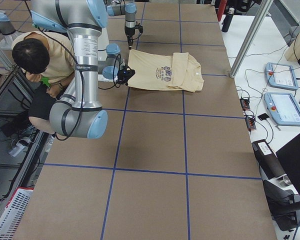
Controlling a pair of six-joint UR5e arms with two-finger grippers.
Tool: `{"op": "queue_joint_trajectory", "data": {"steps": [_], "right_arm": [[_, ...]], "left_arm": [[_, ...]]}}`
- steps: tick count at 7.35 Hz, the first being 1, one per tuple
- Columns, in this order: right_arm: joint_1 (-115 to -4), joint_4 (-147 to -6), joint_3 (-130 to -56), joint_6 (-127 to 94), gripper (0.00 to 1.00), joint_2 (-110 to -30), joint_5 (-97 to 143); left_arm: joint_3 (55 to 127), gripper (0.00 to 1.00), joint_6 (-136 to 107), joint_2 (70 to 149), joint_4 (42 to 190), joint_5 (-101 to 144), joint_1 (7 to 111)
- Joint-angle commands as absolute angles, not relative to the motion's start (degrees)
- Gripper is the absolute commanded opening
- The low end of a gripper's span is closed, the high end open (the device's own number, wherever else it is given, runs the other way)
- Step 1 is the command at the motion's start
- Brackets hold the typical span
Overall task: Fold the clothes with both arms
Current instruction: 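Lift the hem with both grippers and fold it toward the collar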
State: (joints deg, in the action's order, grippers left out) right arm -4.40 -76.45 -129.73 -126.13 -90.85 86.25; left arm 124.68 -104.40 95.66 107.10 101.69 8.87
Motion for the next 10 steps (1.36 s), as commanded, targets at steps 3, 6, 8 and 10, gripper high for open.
{"op": "queue_joint_trajectory", "data": {"steps": [3,6,8,10], "right_arm": [[-2.46,-76.9,-135.34,-127.97,0.0,-93.6,87.98],[-15.82,-76.99,-130.29,-120.12,0.0,-88.11,96.96],[-31.5,-81.8,-121.15,-111.22,0.0,-76.43,109.22],[-37.5,-89.97,-113.77,-104.53,0.0,-66.06,109.42]], "left_arm": [[128.85,0.0,-105.21,95.36,106.26,104.85,8.88],[128.15,0.0,-100.5,98.59,106.35,105.38,17.0],[121.07,0.0,-98.09,106.13,106.26,105.38,25.45],[116.13,0.0,-91.88,108.36,106.26,108.43,33.18]]}}
